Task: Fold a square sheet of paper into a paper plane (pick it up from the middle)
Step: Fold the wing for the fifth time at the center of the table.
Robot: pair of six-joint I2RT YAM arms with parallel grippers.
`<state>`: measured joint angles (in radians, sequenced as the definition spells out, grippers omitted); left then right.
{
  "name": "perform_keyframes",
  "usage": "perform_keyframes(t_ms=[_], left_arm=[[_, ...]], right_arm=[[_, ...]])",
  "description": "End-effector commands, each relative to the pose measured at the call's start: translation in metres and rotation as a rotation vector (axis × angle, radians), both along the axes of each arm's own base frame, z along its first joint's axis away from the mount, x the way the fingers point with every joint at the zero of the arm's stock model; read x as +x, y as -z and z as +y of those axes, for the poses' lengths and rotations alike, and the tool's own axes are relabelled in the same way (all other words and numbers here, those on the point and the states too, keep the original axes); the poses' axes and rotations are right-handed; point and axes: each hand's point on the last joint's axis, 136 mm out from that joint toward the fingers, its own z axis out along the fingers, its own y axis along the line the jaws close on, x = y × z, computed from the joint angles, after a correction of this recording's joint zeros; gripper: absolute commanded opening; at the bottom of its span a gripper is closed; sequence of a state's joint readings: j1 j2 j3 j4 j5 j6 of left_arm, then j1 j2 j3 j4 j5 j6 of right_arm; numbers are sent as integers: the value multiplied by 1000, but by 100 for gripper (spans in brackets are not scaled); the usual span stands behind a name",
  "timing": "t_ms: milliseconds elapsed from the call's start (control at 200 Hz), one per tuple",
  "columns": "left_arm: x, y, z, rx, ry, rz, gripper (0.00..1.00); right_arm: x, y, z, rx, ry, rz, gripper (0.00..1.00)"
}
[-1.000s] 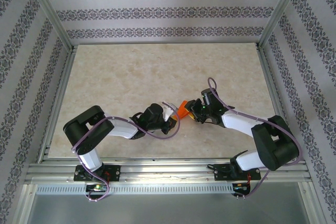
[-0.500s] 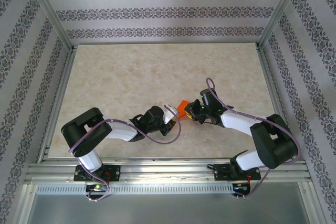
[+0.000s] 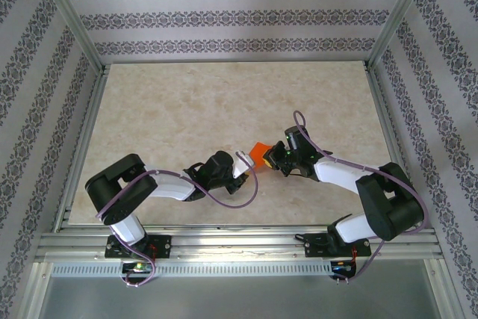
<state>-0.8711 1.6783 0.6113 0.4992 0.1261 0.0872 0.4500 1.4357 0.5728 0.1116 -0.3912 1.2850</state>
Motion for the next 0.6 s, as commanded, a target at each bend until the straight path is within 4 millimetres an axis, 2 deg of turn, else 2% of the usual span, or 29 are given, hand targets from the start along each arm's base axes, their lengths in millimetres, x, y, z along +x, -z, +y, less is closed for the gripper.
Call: perform_keyframes(t_ms=[0, 135, 365, 595], left_arm=[[-4, -6, -4, 40, 45, -27, 18], [-6, -5, -5, 74, 60, -51, 26], [2, -6, -2, 142, 43, -124, 28], [-2, 3, 2, 212, 75, -138, 33]], right_arm=[[-2, -6, 5, 29, -9, -12, 0], [-1, -8, 6, 39, -8, -18, 0], [0, -9, 7, 44, -7, -18, 0], [1, -10, 8, 53, -6, -20, 0]])
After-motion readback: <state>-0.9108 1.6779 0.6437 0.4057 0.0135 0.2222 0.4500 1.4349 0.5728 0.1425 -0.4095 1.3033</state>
